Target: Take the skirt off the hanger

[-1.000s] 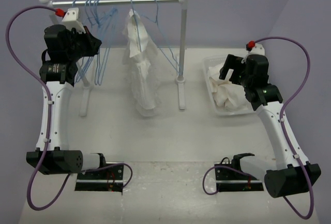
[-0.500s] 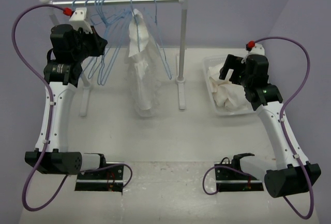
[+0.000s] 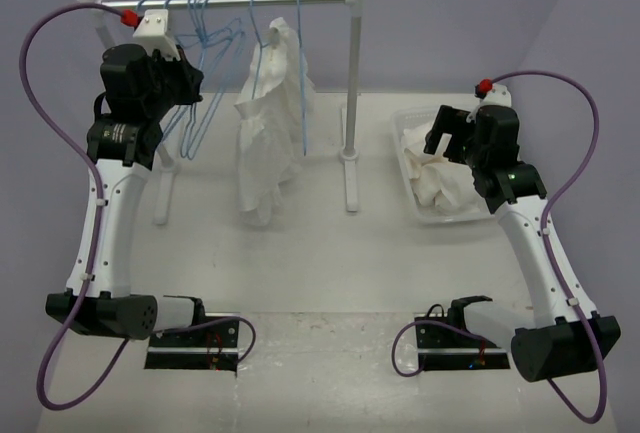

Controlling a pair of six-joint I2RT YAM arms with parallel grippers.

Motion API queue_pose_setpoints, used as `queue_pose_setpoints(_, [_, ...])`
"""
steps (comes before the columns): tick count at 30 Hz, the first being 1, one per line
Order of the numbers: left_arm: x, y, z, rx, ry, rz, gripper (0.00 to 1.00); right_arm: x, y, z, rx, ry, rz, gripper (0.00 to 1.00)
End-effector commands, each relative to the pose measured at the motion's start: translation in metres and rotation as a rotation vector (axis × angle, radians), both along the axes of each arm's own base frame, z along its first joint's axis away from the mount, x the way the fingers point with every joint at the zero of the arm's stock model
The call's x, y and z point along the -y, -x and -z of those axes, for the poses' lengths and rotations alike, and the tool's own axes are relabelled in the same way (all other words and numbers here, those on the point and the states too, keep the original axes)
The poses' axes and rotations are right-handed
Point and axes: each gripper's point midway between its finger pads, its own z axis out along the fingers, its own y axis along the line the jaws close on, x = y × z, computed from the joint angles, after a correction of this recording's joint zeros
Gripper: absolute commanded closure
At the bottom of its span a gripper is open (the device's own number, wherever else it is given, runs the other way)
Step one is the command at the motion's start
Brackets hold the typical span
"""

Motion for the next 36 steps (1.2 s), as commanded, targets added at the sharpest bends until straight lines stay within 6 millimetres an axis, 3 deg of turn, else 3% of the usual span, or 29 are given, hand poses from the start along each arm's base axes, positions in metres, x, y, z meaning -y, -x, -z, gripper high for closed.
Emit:
queue_pose_setpoints(1, [-0.03, 0.0, -0.004, 0.028, -0.027, -0.174, 1.0, 0.004, -0.005, -0.002, 0.01, 0.026, 0.015, 0.01])
queue_pose_setpoints(3, [-0.048, 0.003, -0.001, 0.024, -0.038, -0.275, 1.0, 0.004, -0.005, -0.002, 0.01, 0.029, 0.018, 0.01])
queue_pose_setpoints(10, [-0.073, 0.012, 0.002, 0.006, -0.075, -0.407, 1.0, 0.004, -0.005, -0.001, 0.007, 0.028, 0.015, 0.01])
queue_pose_setpoints(15, [-0.059, 0.009, 0.0, 0.026, -0.079, -0.317, 1.0, 0.005, -0.005, -0.001, 0.01, 0.029, 0.018, 0.01])
queue_pose_setpoints(21, [-0.046, 0.008, -0.039, 0.179, -0.039, -0.247, 1.0, 0.003, -0.005, -0.002, 0.013, 0.027, 0.011, 0.01])
queue_pose_setpoints(27, [-0.037, 0.005, -0.057, 0.256, -0.044, -0.191, 1.0, 0.005, -0.004, -0.003, 0.016, 0.034, 0.018, 0.01])
queue_pose_setpoints(29, [-0.039, 0.003, -0.055, 0.252, -0.046, -0.204, 1.0, 0.006, -0.004, -0.002, 0.014, 0.036, 0.022, 0.01])
queue_pose_setpoints(36, [-0.034, -0.005, -0.017, 0.163, -0.074, -0.17, 1.0, 0.008, -0.006, 0.001, 0.005, 0.045, 0.029, 0.01])
